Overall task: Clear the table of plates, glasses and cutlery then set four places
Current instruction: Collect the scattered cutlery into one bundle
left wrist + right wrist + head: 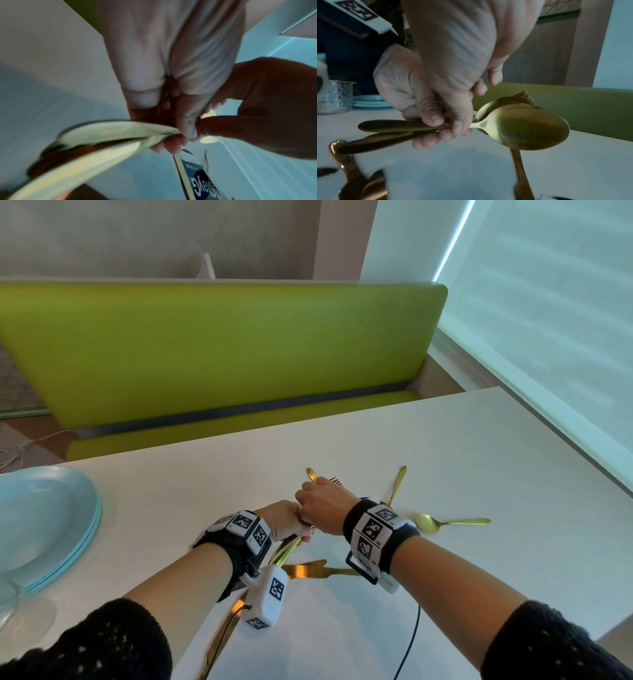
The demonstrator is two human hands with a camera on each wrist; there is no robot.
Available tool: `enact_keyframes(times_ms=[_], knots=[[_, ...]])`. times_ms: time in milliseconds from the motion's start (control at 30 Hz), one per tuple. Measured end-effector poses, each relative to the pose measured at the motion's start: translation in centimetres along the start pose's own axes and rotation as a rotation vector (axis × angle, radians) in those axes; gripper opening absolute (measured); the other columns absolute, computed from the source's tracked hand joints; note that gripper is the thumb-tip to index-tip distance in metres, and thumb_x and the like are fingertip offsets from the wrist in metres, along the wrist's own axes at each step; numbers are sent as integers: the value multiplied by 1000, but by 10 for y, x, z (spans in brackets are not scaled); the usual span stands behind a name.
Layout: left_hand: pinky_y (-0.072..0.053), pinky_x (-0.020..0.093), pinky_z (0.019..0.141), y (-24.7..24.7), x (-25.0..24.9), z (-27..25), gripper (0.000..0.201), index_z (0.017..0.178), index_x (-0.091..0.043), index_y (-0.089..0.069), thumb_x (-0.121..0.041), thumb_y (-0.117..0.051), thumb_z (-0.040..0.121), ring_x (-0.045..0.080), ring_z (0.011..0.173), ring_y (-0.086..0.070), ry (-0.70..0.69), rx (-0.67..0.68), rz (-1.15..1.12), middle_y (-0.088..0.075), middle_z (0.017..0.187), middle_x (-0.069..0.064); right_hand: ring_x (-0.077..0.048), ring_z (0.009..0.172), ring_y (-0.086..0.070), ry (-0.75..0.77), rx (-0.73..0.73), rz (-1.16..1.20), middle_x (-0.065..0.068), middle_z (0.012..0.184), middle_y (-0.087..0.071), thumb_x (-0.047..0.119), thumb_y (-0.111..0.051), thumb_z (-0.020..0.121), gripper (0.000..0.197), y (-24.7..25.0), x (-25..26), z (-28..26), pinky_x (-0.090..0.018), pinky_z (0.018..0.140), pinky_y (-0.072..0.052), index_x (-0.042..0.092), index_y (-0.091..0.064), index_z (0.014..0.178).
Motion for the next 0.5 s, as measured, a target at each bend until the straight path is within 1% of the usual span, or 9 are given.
enact_keyframes(times_ms=[67, 133, 167, 233, 267, 333, 367, 467, 500], knots=[[-44, 12, 57, 2, 2, 2, 20, 65, -13, -60, -5, -61, 83, 9, 60, -58, 13, -19, 9, -62, 65, 0, -23, 112, -48, 21, 6, -26, -5, 115, -58, 19, -48, 95, 24, 0, 2, 1, -33, 93, -40, 8, -63, 111], [-41, 16, 61, 2, 3, 5, 22, 59, -16, -59, -9, -64, 80, 15, 67, -56, 19, -33, 101, -61, 64, -1, -22, 112, -49, 31, 16, -50, -4, 115, -58, 20, -49, 94, 25, -1, 3, 2, -33, 94, -41, 9, -63, 112], [-41, 19, 63, 3, 4, 6, 21, 59, -16, -59, -13, -66, 79, 17, 71, -56, 31, -42, 165, -61, 67, 0, -21, 111, -49, 36, 13, -57, -4, 115, -58, 21, -50, 94, 25, -1, 3, 3, -33, 94, -41, 9, -63, 112], [-40, 23, 71, 6, 6, 6, 15, 66, -13, -62, -19, -68, 78, 17, 79, -54, 51, -68, 233, -64, 79, 6, -21, 110, -49, 48, -5, -55, -4, 115, -59, 21, -50, 94, 26, -1, 5, 5, -34, 95, -42, 9, -63, 113], [-39, 25, 75, 7, 6, 6, 13, 75, -8, -66, -20, -68, 79, 18, 82, -54, 47, -79, 236, -64, 85, 9, -21, 109, -49, 52, -11, -54, -5, 114, -59, 20, -50, 94, 26, -2, 6, 6, -35, 96, -42, 8, -62, 114], [-39, 26, 79, 10, 8, 6, 25, 92, 2, -68, -20, -67, 81, 18, 85, -53, 51, -101, 250, -63, 92, 12, -22, 108, -50, 53, -29, -52, -6, 113, -59, 20, -50, 94, 26, -1, 7, 6, -36, 95, -43, 7, -61, 114], [-38, 27, 80, 10, 8, 6, 26, 93, 2, -67, -21, -67, 81, 18, 86, -52, 52, -102, 258, -63, 93, 13, -22, 108, -50, 52, -33, -54, -6, 113, -59, 20, -50, 94, 26, -1, 7, 6, -36, 95, -43, 7, -61, 114], [-39, 28, 76, 9, 8, 8, 16, 82, -8, -64, -23, -67, 77, 19, 82, -51, 37, -102, 244, -61, 87, 8, -23, 108, -50, 62, -43, -51, -5, 111, -59, 21, -51, 94, 26, -4, 5, 6, -36, 95, -43, 8, -63, 113], [-40, 27, 75, 9, 7, 10, 14, 76, -11, -64, -25, -67, 75, 19, 79, -53, 30, -103, 231, -62, 83, 6, -23, 106, -51, 61, -57, -53, -5, 108, -60, 21, -52, 93, 24, -4, 3, 6, -36, 94, -44, 9, -65, 110]])
Point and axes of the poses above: each hand's wrist, its own z-axis towards the middle knuckle, its own y-axis out of the back of the hand, x = y × z, the point moved 9 cm from there along z, towards the middle knuckle
